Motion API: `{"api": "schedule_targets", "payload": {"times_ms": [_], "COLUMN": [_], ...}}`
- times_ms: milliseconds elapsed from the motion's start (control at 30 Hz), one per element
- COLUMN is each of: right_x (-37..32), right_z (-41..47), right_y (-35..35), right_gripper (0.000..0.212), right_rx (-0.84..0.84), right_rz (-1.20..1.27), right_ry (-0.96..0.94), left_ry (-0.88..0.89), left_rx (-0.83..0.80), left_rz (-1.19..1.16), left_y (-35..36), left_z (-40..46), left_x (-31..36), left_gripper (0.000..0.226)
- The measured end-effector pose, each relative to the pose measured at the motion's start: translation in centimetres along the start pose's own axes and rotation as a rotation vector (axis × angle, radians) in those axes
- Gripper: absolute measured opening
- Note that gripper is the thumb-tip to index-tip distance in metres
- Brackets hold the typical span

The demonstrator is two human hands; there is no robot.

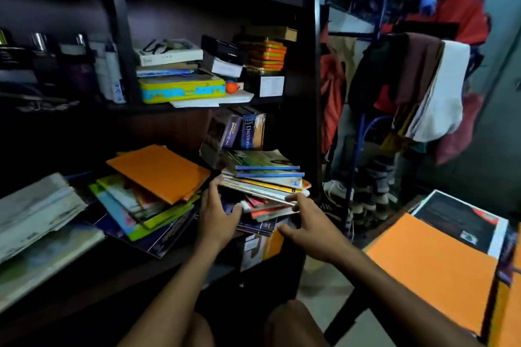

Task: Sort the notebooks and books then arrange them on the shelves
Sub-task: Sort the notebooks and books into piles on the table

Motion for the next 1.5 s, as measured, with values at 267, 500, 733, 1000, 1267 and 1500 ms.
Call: {"api": "schedule_targets", "payload": {"times_ms": [267,500,733,1000,1267,1500], "right_x": [-0.7,0.7,1.1,1.5,1.3,1.3], "right_z": [8.9,13.1,12.6,11.3,8.2,7.1], "right_y": [-1.2,0.1,0.5,0.6,1.4,0.7], "right_gripper": [0.101,0.107,0.097,0.084,0.072,0.076], "right_rx": [-0.003,-0.21,-0.131,-0.134,0.229,0.384], "right_rz": [-0.475,-0.604,-0.593,-0.544,-0.61,-0.559], "right_ry": [-0.079,-0.116,-0.2,-0.194,-0.387,-0.499], "left_ry": [0.035,0.089,0.106,0.002,0.051,0.151], "left_rx": [0.041,0.068,0.075,0.031,0.209,0.358], "left_rz": [0.043,-0.02,-0.056,-0.212,-0.225,-0.127], "left_y": [2.3,2.3,2.4,2.1,1.4,0.3], "left_z": [3.6,4.5,4.5,4.2,4.0,3.3], "left_x": [-2.3,-4.2,-4.2,-4.0,-3.9,-2.6], "left_gripper": [0.088,0.077,0.076,0.069,0.058,0.046]}}
Point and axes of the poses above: each hand's wrist, its own z-axis towards the middle knuckle, its own y-axis out of the palm, x = y × z, the point moved 4 cm from there along z, towards the middle knuckle, and after that the axes turned 2 degrees about -z, right-handed, at the moved point
